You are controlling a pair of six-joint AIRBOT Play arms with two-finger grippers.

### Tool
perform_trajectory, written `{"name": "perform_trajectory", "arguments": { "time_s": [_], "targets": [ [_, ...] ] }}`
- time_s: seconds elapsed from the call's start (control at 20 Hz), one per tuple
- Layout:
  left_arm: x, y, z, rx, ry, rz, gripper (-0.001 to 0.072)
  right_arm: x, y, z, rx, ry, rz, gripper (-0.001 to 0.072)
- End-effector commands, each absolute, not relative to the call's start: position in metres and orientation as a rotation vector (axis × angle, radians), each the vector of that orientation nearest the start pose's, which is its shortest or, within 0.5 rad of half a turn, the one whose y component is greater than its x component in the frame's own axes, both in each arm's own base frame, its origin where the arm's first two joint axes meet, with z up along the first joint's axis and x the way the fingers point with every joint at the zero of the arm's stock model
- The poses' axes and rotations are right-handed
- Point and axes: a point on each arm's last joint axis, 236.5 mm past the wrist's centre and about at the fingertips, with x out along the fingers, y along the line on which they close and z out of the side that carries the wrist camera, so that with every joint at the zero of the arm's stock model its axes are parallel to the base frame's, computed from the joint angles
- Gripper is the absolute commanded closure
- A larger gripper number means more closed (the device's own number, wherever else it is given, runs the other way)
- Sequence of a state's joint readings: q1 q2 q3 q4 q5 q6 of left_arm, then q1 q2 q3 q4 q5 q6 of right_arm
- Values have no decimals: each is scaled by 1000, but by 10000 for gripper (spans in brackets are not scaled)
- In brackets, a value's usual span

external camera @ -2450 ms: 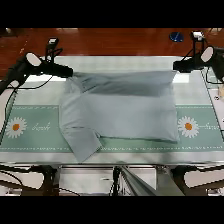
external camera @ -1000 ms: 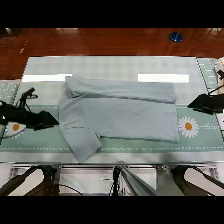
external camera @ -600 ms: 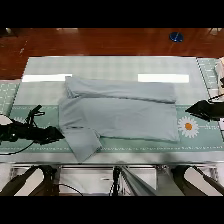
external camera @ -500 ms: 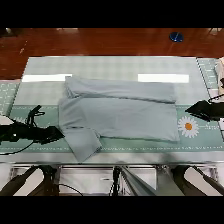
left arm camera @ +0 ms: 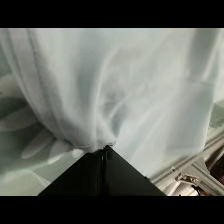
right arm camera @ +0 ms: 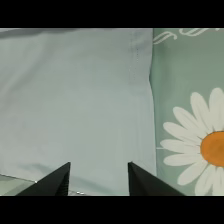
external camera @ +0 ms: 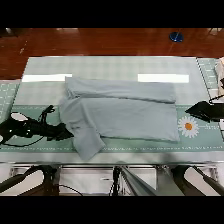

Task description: Fold the shirts.

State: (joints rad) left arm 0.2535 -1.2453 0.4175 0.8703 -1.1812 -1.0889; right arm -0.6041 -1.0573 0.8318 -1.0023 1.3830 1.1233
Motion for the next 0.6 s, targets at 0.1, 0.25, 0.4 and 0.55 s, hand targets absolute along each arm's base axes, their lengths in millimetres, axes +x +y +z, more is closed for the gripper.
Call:
{"name": "perform_trajectory", "arguments": {
  "time_s": [0.1, 0.25, 0.4, 0.55],
  "targets": [
    [190, -79, -141, -627, 1639, -358, 681, 253, -64, -3, 582, 1323, 27, 220],
    [189, -72, -137, -652, 1626, -371, 681, 231, -68, -24, 724, 1347, -23, 220],
    [190, -66, -135, -673, 1608, -370, 681, 204, -51, -54, 828, 1404, -16, 220],
    [190, -64, -134, -677, 1603, -370, 681, 184, -33, -76, 877, 1479, 15, 220]
  ]
}}
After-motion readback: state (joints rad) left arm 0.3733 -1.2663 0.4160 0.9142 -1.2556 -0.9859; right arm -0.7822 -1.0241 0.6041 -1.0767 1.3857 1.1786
